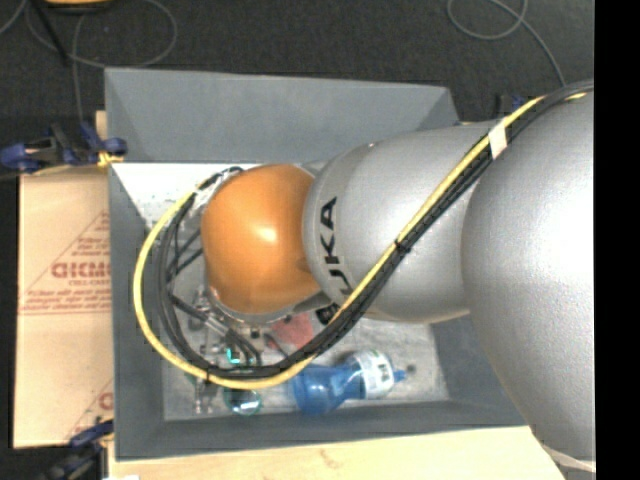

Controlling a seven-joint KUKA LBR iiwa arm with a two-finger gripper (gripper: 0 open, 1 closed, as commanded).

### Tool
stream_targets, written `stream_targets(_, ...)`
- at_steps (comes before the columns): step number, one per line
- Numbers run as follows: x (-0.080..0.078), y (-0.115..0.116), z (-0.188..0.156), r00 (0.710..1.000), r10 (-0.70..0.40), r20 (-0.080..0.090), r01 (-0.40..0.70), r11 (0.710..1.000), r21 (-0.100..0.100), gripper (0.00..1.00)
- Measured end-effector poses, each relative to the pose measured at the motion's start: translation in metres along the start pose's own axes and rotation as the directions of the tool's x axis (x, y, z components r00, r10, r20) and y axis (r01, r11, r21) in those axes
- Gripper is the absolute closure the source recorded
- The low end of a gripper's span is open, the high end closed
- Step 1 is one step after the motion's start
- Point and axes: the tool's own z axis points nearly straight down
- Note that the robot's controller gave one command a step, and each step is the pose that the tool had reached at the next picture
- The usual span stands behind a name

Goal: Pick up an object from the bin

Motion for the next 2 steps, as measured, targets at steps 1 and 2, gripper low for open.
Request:
stream_targets(1, -0.002, -0.001, -0.004, 1.000, 0.005, 0.008, -0.005, 1.000, -0.002, 0.00)
stream_targets(2, 0.001, -0.066, 0.080, 0.996, -0.083, 0.012, 0.083, 0.997, 0.000, 0.00)
